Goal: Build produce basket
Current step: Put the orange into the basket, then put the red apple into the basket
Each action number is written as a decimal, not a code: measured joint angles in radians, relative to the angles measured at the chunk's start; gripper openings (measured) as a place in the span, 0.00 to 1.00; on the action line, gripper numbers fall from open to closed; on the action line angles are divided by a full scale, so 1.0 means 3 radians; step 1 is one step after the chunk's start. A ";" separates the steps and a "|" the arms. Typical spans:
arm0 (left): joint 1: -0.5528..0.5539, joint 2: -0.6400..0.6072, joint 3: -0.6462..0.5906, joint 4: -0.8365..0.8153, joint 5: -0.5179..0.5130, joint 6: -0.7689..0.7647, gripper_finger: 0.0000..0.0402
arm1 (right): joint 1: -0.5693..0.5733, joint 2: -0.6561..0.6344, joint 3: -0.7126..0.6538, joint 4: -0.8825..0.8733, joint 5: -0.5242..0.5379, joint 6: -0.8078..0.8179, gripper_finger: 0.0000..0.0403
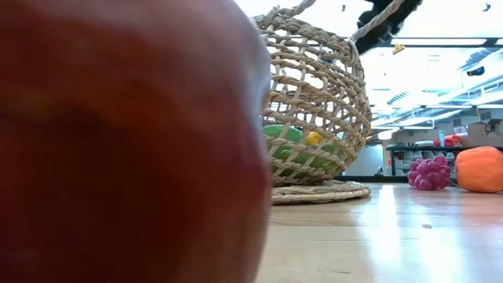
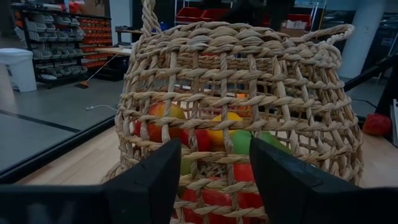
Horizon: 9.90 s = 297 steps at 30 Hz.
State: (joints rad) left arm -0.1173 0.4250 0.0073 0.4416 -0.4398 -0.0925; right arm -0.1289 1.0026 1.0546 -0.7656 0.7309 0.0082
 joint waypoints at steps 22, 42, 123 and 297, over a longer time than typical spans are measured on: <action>0.0000 0.0000 -0.0001 0.0000 0.0001 0.0000 0.49 | -0.0416 0.0345 -0.0524 -0.1861 -0.1877 0.1823 0.86; 0.0000 0.0001 0.0000 -0.0001 0.0001 0.0000 0.50 | -0.0294 0.0328 -0.1072 -0.1797 -0.1977 0.1891 0.86; 0.0001 0.0000 0.0000 0.0000 0.0000 0.0001 0.49 | 0.0227 0.0093 0.0774 0.0031 -0.1545 0.0939 0.70; 0.0001 0.0001 -0.0001 0.0001 0.0000 0.0001 0.49 | 0.2396 0.2806 0.1743 0.1690 -0.1529 0.0262 0.88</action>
State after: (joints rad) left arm -0.1169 0.4252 0.0071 0.4418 -0.4398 -0.0921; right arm 0.5897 1.8443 1.5776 -0.2586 0.2722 0.0868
